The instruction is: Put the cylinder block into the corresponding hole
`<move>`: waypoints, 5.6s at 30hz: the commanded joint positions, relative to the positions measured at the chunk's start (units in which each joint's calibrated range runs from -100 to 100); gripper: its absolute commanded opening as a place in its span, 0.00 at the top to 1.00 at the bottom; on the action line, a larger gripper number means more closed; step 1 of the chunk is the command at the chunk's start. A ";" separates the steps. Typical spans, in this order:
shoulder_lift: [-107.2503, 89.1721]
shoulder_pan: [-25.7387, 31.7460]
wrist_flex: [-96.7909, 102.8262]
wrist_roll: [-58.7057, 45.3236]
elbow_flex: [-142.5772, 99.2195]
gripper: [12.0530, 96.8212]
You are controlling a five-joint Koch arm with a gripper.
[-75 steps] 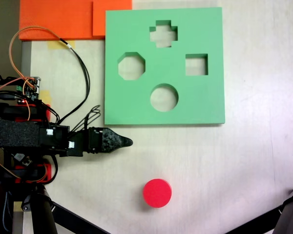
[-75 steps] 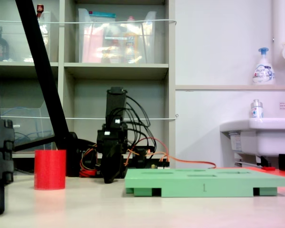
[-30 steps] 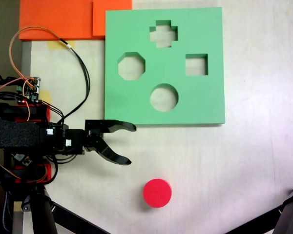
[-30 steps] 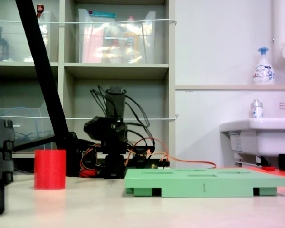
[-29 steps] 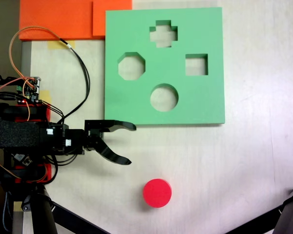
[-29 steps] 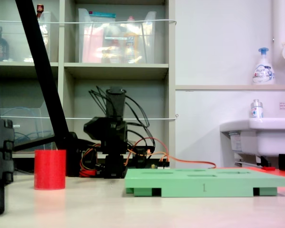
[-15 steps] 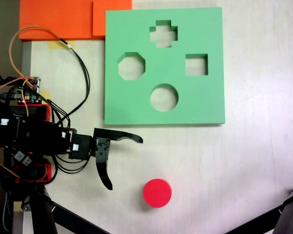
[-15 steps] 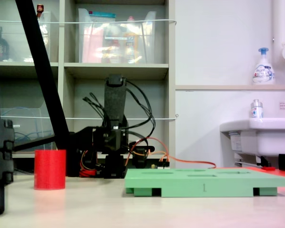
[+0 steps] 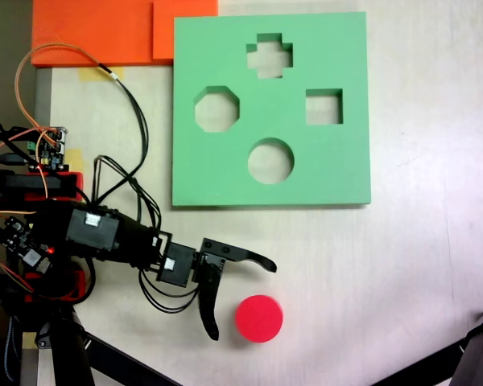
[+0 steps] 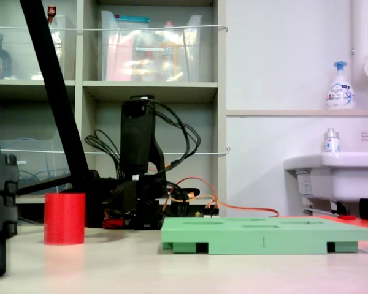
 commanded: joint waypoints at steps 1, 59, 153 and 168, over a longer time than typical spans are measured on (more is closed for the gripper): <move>3.01 -0.39 5.79 0.44 2.95 0.02; 23.68 -1.86 11.47 0.49 16.71 0.20; -13.75 21.88 -13.56 4.79 14.21 0.77; -3.41 20.76 -11.35 4.54 17.70 0.77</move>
